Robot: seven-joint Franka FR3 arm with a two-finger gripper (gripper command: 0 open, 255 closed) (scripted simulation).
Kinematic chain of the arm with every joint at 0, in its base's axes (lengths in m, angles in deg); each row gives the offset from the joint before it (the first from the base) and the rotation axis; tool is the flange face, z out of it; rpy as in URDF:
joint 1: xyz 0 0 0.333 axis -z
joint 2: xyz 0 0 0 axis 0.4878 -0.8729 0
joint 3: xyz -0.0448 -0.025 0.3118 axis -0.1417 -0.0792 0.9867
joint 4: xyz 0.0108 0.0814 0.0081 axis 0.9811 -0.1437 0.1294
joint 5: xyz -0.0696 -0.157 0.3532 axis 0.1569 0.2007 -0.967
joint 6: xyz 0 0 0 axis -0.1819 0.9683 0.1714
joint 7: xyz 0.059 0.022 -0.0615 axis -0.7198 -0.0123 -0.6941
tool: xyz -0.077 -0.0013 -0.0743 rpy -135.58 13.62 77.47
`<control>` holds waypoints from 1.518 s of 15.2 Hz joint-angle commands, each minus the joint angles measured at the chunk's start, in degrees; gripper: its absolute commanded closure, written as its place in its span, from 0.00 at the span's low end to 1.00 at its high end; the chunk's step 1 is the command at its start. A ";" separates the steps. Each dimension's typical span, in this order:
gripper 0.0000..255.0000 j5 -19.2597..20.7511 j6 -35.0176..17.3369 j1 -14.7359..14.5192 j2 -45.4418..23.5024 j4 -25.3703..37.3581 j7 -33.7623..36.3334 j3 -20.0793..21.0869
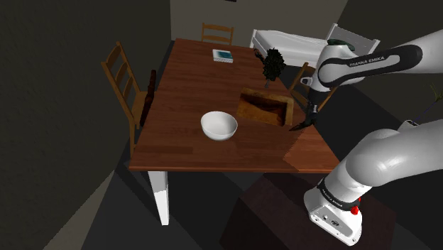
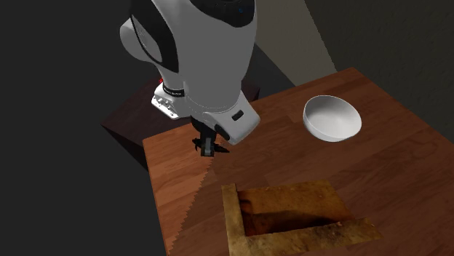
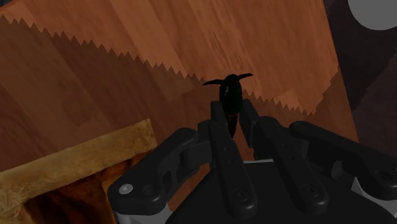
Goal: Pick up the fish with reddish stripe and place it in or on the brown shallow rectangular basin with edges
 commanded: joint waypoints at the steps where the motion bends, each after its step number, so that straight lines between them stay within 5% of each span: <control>1: 1.00 -0.23 1.96 0.07 1.00 0.94 -0.15 0.46; 10: 1.00 -1.47 9.61 0.10 4.58 5.03 -0.42 2.62; 23: 1.00 -16.16 6.28 -9.14 -28.06 33.04 -6.43 -1.32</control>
